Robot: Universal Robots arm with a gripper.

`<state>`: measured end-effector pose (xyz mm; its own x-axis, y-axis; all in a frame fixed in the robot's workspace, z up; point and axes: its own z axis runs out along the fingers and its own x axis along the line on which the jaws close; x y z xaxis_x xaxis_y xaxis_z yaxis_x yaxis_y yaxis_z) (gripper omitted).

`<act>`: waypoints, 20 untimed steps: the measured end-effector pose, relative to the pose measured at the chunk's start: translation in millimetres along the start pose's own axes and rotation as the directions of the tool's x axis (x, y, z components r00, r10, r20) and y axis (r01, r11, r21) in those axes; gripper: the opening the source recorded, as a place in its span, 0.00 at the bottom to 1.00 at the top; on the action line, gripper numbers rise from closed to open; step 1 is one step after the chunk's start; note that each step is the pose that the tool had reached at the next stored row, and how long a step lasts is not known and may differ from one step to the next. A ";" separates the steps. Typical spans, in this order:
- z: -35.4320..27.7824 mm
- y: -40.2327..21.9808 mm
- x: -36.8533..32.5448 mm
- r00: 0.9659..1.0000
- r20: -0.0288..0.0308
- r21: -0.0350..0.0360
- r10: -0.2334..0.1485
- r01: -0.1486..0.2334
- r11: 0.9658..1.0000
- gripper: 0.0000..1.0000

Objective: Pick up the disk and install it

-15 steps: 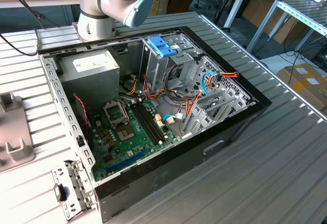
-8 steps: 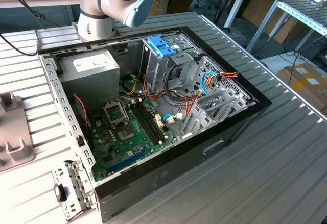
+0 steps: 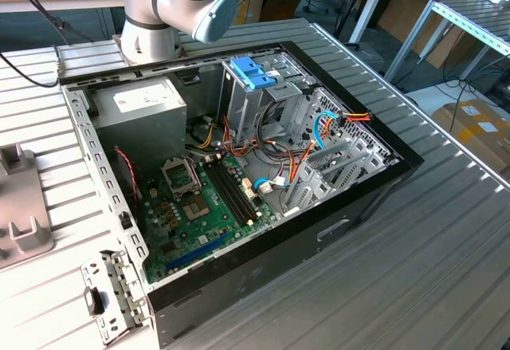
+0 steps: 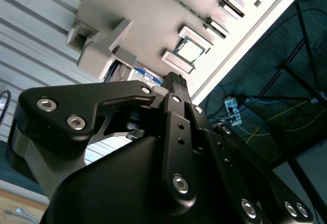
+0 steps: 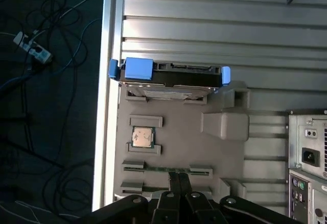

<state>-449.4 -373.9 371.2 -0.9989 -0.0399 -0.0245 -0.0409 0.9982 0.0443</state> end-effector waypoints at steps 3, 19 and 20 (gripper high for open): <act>0.0 0.0 0.0 1.000 0.000 0.000 -0.011 0.011 1.000 0.11; 0.0 0.0 0.0 0.998 -0.003 -0.002 -0.061 0.061 0.998 0.11; 0.0 0.0 0.0 0.998 -0.003 -0.002 -0.064 0.064 0.998 0.11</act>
<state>-449.4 -373.9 371.2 -0.9943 -0.1034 -0.0244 -0.1045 0.9935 0.0443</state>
